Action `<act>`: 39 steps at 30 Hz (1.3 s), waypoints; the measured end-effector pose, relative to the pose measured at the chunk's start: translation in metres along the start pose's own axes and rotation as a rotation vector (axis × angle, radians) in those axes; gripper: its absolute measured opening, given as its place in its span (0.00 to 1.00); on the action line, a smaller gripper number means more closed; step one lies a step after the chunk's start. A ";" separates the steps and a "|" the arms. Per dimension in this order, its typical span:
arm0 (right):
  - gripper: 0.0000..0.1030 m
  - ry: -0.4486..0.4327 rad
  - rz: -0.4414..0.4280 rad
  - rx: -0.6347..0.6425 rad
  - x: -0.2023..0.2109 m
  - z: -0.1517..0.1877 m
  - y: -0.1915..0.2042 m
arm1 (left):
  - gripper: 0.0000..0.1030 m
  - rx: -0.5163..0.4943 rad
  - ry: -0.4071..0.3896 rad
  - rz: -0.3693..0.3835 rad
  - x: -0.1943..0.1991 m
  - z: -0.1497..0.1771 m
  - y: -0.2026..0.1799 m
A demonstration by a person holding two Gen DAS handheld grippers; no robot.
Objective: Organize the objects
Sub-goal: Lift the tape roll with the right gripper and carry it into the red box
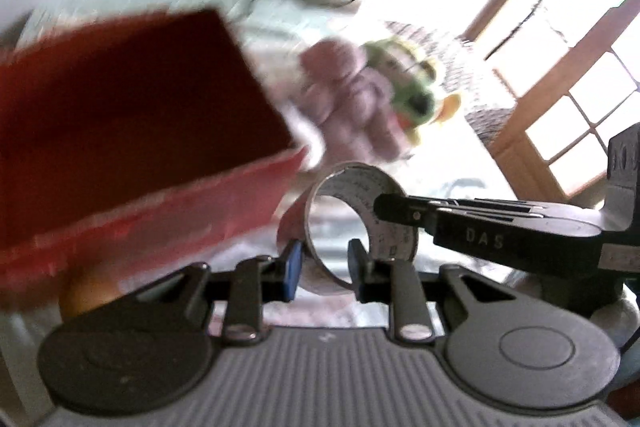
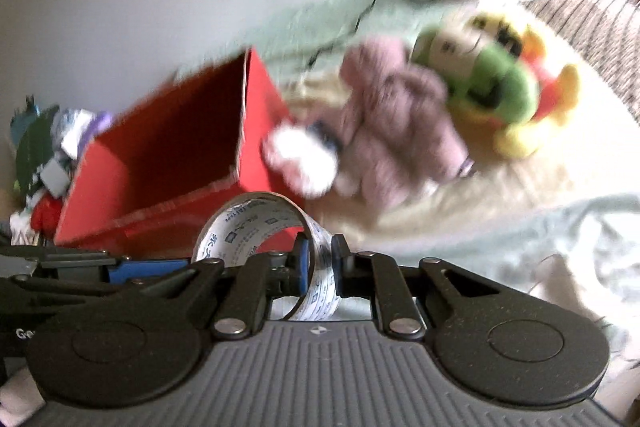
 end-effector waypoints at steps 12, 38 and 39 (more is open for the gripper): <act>0.13 -0.156 -0.108 0.069 0.018 -0.057 0.070 | 0.24 -0.093 -0.208 -0.078 0.077 -0.057 0.032; 0.11 0.172 0.126 0.486 -0.179 -0.051 0.153 | 0.24 0.164 -0.011 -0.249 -0.007 -0.032 0.179; 0.09 0.172 0.130 0.487 -0.180 -0.051 0.153 | 0.24 0.165 -0.009 -0.258 -0.007 -0.031 0.181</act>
Point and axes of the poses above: each gripper's, at about its wrist camera, not at the fingertips, and x roughly against the way its jaws point, y to its left, z to its underside, the point moved 4 cm from there along -x, roughly the way its jaws point, and after that the axes turned 11 degrees about -x, right-handed, at the moved point
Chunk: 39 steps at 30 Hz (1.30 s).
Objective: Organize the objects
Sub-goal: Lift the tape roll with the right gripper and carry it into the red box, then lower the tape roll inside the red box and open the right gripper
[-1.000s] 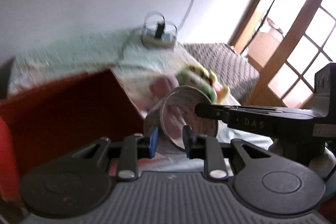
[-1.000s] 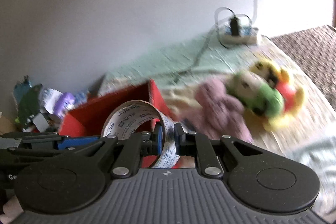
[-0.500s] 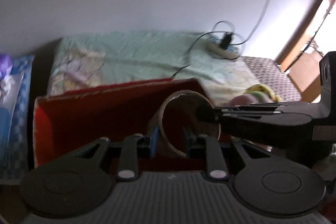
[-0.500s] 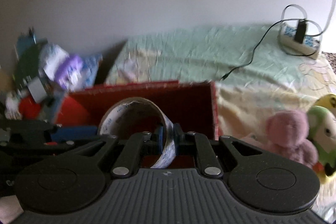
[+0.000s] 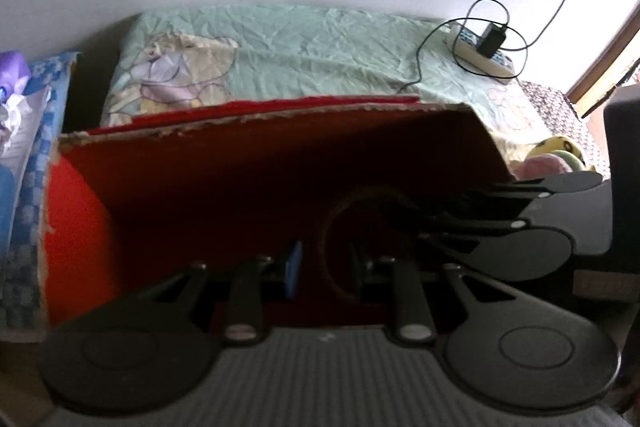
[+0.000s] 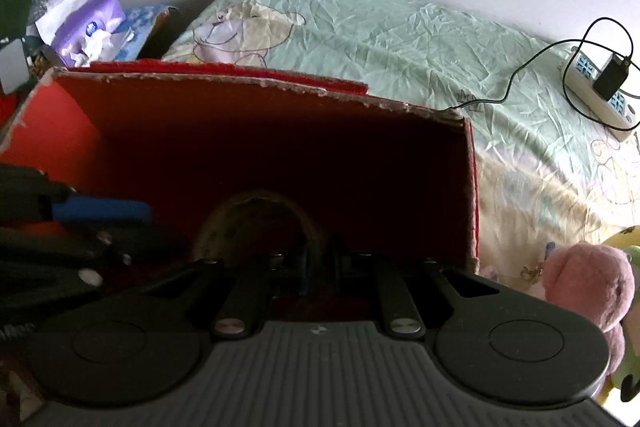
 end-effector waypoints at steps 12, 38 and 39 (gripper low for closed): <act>0.26 -0.067 -0.127 -0.122 0.025 -0.012 -0.005 | 0.24 -0.004 0.013 -0.258 -0.002 0.009 0.039; 0.23 0.158 -0.182 -0.328 -0.021 0.005 0.012 | 0.30 0.057 0.103 -0.455 -0.014 0.011 0.047; 0.23 0.160 -0.188 -0.348 -0.022 0.004 0.008 | 0.30 0.053 0.104 -0.454 -0.014 0.011 0.046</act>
Point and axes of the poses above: each gripper's, at about its wrist camera, not at the fingertips, and x roughly against the way its jaws point, y to its left, z to its underside, the point moved 4 cm from there along -x, roughly the way its jaws point, and after that the axes turned 11 degrees about -x, right-handed, at the moved point
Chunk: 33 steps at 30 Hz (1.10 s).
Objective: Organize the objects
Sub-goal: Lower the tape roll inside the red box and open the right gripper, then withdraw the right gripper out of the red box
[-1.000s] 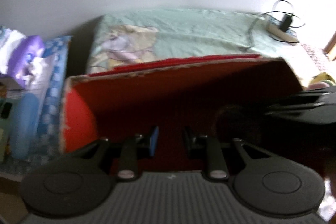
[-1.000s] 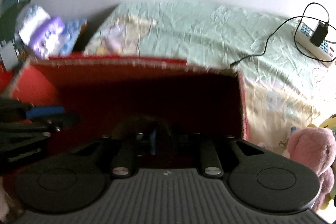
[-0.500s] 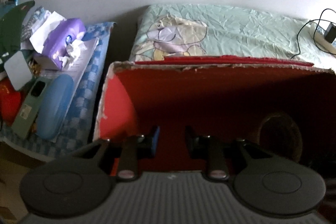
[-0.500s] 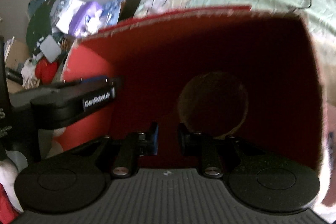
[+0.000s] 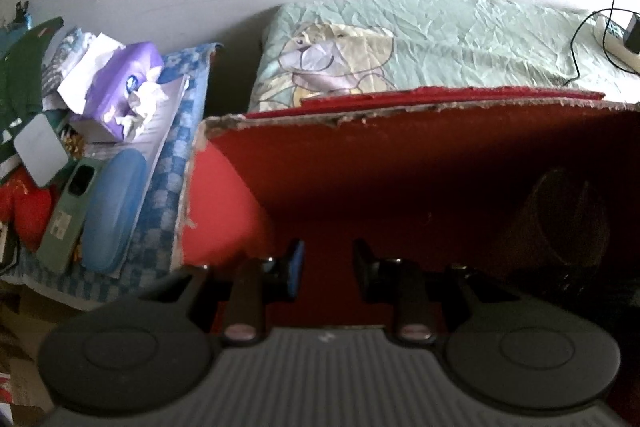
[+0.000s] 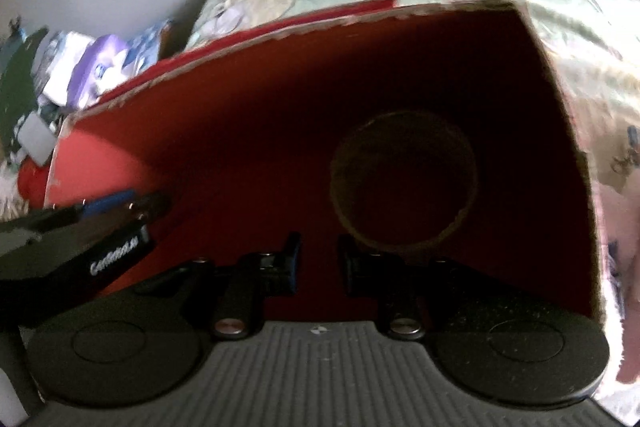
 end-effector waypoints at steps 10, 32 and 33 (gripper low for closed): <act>0.22 -0.064 0.018 -0.114 0.003 -0.001 -0.016 | 0.30 -0.042 -0.023 -0.032 0.004 0.001 -0.009; 0.23 -0.172 0.074 0.060 0.023 0.016 -0.008 | 0.32 -0.096 -0.045 -0.088 0.008 0.001 -0.015; 0.24 -0.177 0.075 0.072 0.025 0.018 -0.009 | 0.32 -0.101 -0.048 -0.087 0.009 0.001 -0.016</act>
Point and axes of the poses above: each gripper's, at about its wrist camera, not at the fingertips, and x roughly against the way its jaws point, y to its left, z to its underside, the point moved 4 cm from there along -x, roughly the way its jaws point, and after that the axes turned 11 degrees about -x, right-handed, at the moved point
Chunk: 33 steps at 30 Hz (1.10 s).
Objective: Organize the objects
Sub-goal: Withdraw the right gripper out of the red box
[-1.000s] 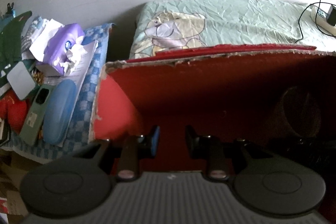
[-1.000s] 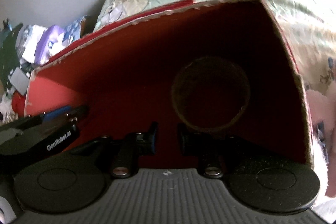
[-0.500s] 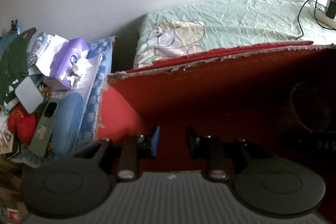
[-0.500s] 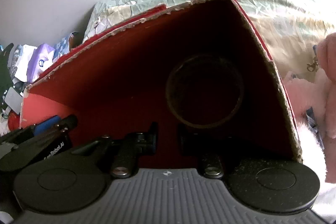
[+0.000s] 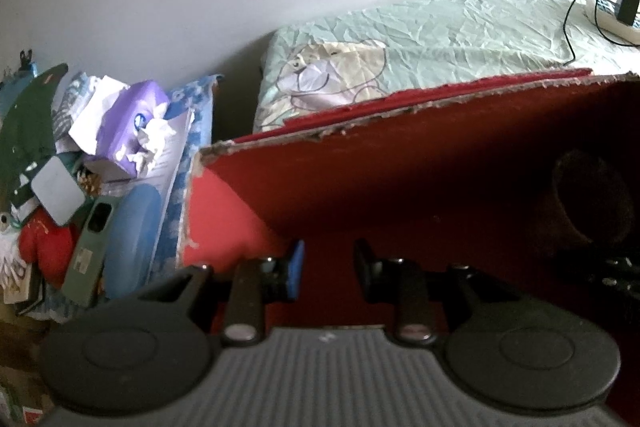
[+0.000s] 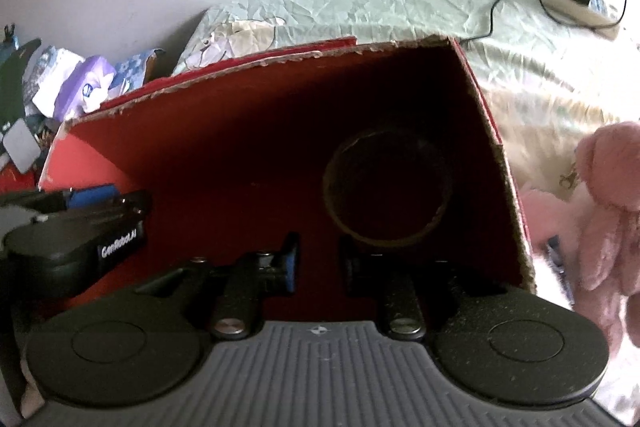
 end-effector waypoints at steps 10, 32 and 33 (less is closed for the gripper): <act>0.24 -0.060 -0.031 0.038 0.028 0.008 -0.004 | 0.36 -0.024 -0.015 0.000 0.004 0.000 -0.006; 0.28 -0.122 -0.082 0.025 0.074 0.021 -0.023 | 0.51 0.014 -0.048 -0.003 0.084 0.024 -0.033; 0.28 -0.124 -0.087 0.028 0.076 0.023 -0.024 | 0.51 0.015 -0.050 -0.004 0.088 0.026 -0.035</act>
Point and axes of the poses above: each gripper's, at about its wrist camera, not at the fingertips, and x roughly against the way its jaws point, y to its left, z to its underside, the point moved 4 cm from there along -x, roughly the way its jaws point, and after that the axes turned 11 degrees about -x, right-handed, at the moved point
